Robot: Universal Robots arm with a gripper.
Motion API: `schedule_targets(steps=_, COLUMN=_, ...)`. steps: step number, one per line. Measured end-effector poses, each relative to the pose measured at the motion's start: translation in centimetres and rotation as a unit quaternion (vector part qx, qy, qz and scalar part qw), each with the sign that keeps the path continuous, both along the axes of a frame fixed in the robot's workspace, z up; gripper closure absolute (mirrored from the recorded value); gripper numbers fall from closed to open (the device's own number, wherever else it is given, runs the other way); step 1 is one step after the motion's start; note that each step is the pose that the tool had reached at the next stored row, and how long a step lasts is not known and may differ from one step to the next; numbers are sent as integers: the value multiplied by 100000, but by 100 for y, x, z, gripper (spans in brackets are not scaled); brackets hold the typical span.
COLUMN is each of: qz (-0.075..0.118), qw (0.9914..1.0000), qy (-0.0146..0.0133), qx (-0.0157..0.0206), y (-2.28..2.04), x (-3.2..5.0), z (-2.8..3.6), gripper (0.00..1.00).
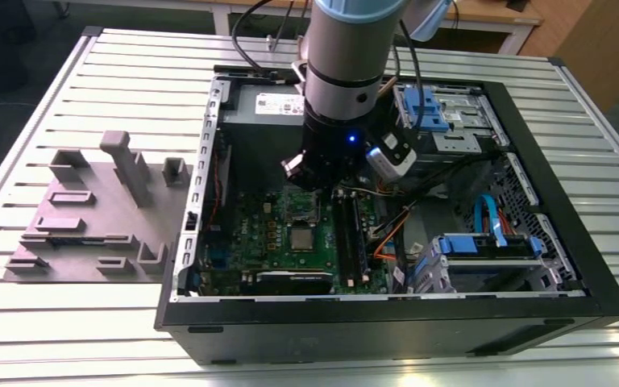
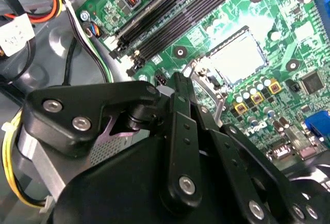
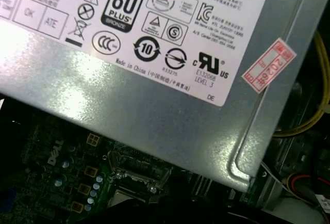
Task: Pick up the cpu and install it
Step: 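Close the cpu cover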
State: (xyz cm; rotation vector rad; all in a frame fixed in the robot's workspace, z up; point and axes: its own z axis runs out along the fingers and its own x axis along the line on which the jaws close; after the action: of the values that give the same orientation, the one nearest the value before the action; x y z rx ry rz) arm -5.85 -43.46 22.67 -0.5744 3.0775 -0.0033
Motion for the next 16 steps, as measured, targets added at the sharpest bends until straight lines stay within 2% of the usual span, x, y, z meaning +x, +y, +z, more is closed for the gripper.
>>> schedule_targets(steps=2, qz=-1, qw=100000, qy=20, qx=-2, y=0, x=0, z=1, gripper=90)
schedule_targets(steps=3, qz=10, qw=100000, qy=136, qx=-12, y=-1, x=3, z=6, gripper=90)
schedule_targets(steps=6, qz=4, qw=99997, qy=769, qx=7, y=0, x=9, z=23, gripper=90)
schedule_targets(steps=7, qz=0, qw=99997, qy=828, qx=2, y=-1, x=9, z=23, gripper=90)
schedule_targets(steps=16, qz=185, qw=99996, qy=836, qx=-13, y=-1, x=35, z=24, gripper=90)
